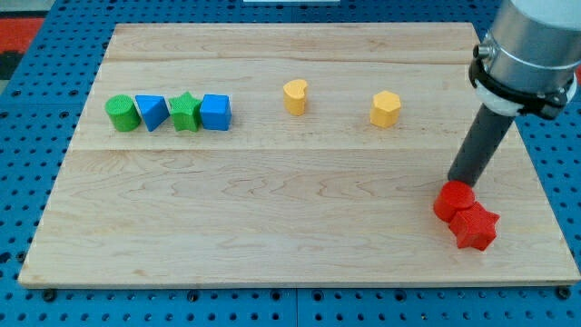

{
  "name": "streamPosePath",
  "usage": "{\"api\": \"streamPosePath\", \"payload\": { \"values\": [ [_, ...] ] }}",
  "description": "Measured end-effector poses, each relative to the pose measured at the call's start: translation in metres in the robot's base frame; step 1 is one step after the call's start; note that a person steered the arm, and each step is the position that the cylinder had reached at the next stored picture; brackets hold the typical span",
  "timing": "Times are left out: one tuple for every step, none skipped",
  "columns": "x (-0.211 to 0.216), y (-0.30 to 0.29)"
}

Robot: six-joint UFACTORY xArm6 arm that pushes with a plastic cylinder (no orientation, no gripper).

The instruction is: Place the yellow blocks close to the red blocks

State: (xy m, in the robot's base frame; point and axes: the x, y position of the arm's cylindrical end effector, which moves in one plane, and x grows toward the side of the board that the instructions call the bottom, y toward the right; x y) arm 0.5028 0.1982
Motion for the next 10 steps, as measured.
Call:
{"api": "streamPosePath", "payload": {
  "values": [
    [-0.028, -0.001],
    [-0.103, 0.001],
    [-0.154, -0.012],
    [-0.144, -0.056],
    [-0.13, -0.079],
    [-0.137, -0.112],
    [-0.097, -0.098],
    [-0.063, -0.044],
    [-0.064, -0.039],
    [-0.11, -0.08]
  ]
}}
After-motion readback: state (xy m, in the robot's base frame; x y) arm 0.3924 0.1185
